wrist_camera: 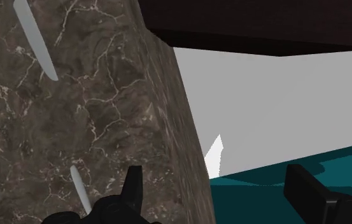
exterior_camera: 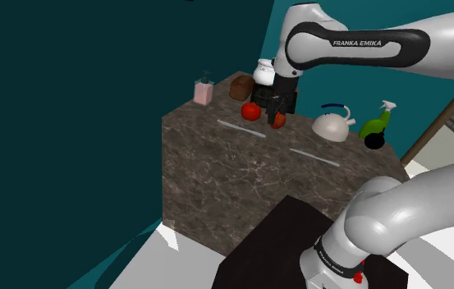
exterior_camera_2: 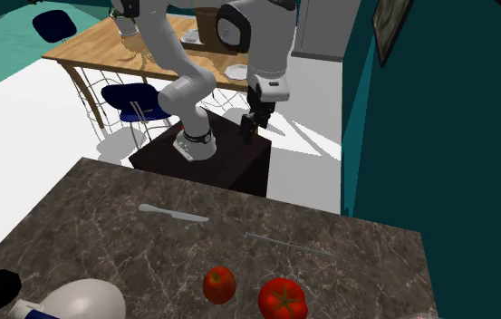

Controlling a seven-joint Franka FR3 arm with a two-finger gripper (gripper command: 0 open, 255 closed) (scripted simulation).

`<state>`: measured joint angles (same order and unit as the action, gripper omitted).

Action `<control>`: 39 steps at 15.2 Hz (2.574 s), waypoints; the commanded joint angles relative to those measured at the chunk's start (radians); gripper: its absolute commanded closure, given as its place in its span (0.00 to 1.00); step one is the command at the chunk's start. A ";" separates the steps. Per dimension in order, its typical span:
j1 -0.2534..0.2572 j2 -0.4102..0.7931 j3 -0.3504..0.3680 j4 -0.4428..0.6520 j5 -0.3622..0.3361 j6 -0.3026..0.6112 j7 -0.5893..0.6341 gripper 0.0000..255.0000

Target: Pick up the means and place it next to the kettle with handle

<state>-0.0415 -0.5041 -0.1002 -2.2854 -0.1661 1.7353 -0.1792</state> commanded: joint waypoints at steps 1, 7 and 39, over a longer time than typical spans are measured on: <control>-0.003 0.070 -0.031 0.024 -0.008 0.047 -0.051 0.00; -0.010 0.286 -0.103 0.126 -0.001 0.153 -0.197 0.00; -0.091 0.898 -0.149 0.518 0.136 0.336 -0.537 1.00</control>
<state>-0.1328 0.3937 -0.2493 -1.7673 -0.0298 2.0712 -0.7160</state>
